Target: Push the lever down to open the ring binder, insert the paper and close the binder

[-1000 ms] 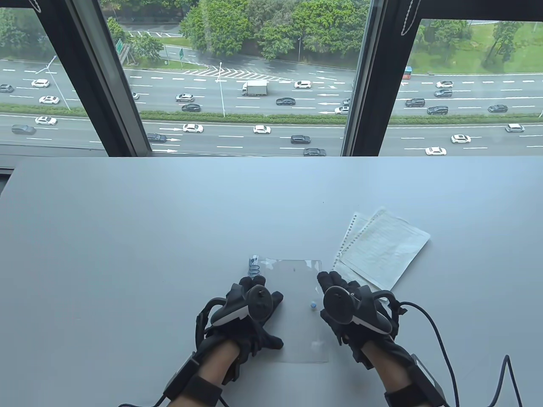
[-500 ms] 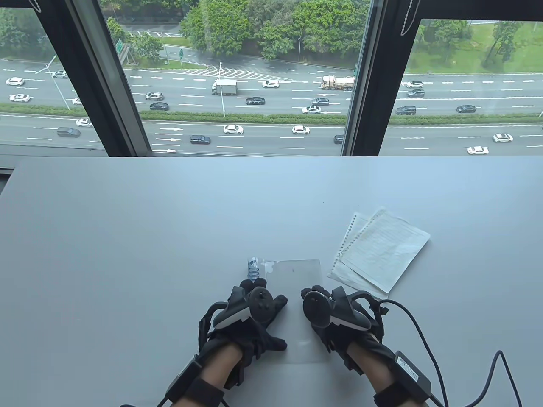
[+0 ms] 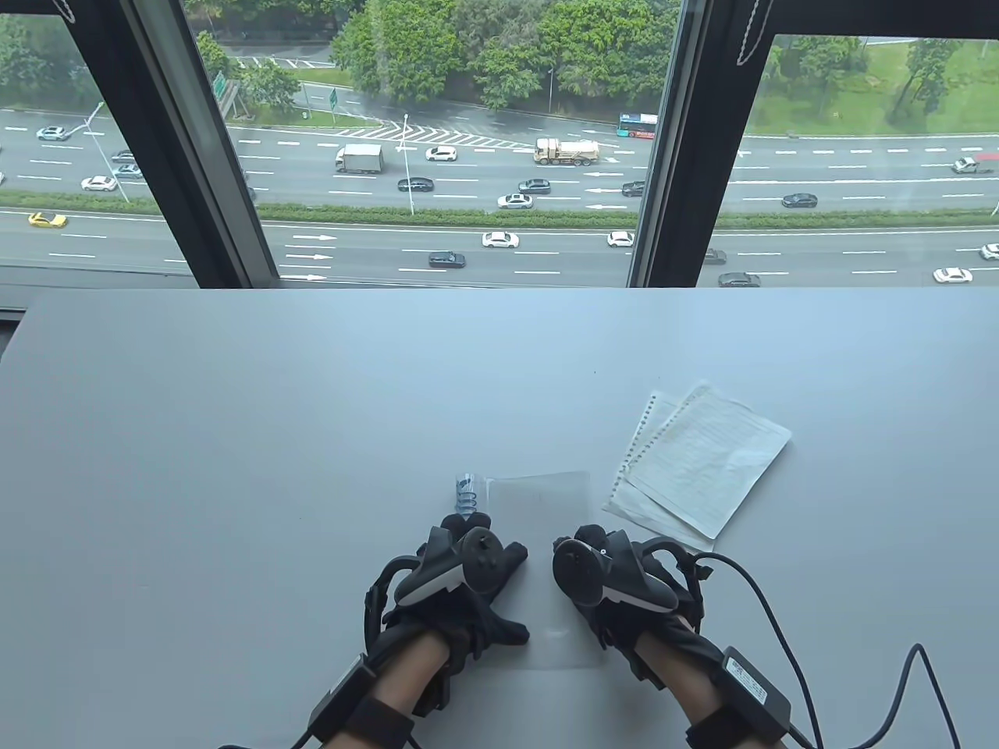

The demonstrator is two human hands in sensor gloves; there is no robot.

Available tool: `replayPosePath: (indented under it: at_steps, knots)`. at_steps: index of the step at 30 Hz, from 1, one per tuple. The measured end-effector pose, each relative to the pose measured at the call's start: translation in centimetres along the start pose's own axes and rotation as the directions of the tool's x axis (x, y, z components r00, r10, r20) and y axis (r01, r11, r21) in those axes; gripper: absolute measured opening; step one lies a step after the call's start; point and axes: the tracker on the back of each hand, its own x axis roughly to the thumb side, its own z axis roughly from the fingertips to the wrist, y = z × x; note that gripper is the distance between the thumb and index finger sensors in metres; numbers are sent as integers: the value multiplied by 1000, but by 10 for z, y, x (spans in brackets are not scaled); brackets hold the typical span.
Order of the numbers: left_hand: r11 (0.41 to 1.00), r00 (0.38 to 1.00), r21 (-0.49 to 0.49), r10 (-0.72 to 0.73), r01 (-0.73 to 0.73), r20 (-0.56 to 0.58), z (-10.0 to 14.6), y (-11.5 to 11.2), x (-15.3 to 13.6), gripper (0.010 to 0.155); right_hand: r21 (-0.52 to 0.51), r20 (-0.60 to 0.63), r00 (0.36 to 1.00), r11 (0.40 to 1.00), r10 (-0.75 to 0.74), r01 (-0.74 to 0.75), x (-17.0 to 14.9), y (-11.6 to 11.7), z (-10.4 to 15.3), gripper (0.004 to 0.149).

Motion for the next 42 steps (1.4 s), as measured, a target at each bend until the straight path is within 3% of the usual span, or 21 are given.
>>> replayPosePath:
  at_steps: [5,9,16,19,26,36,42]
  knots:
    - [1000,1000,0,6,-6,-2,0,0,0,99,-11,2,1000,1000,0,0,-1,0,0,63]
    - [1000,1000,1,8,-8,0,0,0,0,99,-31,7,1000,999,6,-6,-5,-3,4,51]
    - [999,999,-4,44,-44,21,-1,-2,-1,98,-219,-63,998,976,-17,3,-24,-17,11,41]
    - [999,999,-7,47,-46,26,-2,-2,-2,98,-271,-121,988,954,97,-127,-27,-17,13,39]
    - [999,998,-6,48,-48,36,-2,-3,-3,98,-212,-164,948,929,274,-305,-13,-9,6,41]
    - [997,995,-3,79,-79,60,-3,-4,-5,97,-142,-178,954,953,242,-269,-22,-3,1,37]
    - [996,994,-1,85,-85,64,-3,-4,-7,96,-194,-116,959,941,258,-277,-15,3,-2,38]
